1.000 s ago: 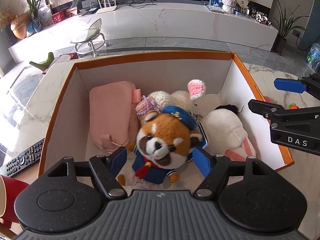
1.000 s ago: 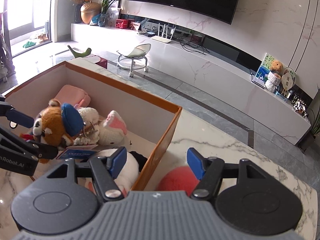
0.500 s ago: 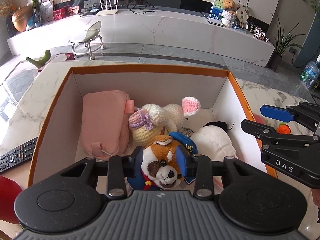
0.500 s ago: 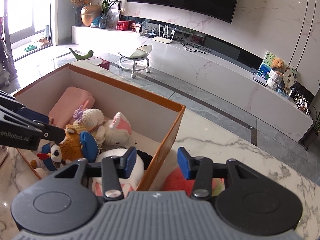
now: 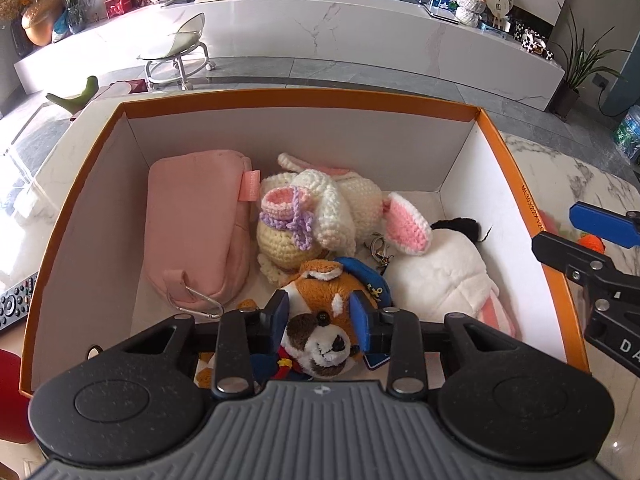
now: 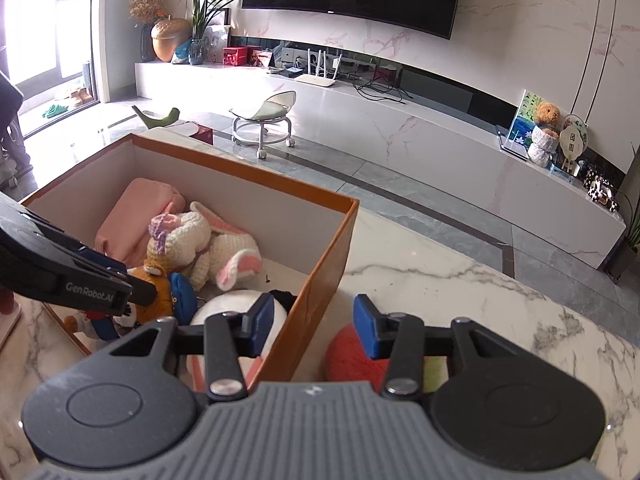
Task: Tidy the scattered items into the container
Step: 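Open the right tool to drop the striped-hat plush while the left tool lowers the raccoon plush, then open the left tool to release the raccoon plush into the box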
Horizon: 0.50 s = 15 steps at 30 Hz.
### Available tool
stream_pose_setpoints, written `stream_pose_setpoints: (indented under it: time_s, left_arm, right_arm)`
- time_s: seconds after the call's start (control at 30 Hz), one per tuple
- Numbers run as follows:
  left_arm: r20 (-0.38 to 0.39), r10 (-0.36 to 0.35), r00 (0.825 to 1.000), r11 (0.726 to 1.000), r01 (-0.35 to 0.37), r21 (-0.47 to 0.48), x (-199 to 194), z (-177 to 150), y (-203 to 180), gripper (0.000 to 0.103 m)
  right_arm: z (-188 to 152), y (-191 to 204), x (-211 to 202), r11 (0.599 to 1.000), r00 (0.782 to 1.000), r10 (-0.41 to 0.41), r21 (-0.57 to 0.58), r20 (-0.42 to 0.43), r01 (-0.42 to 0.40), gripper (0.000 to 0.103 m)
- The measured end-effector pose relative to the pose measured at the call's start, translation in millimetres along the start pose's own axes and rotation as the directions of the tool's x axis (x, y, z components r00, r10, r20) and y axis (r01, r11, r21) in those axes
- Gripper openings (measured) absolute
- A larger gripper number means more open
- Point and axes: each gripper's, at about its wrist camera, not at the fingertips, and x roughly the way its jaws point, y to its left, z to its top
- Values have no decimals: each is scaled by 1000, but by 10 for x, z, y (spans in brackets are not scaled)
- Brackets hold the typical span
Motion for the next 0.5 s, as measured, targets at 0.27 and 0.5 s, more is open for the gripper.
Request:
stream_pose_setpoints:
  time_s: [0.27,0.5]
  left_arm:
    - [104,25,994,999,-23,-23,-357,-55,-112,44]
    - [209,-1,978,1000,-5,28,-868,-135,-446,53]
  right_arm:
    - [-57,-156,-284,998,999,-6,59,38,4,48]
    - [-128,-318,-691,992,996,-28,128,81,17,49]
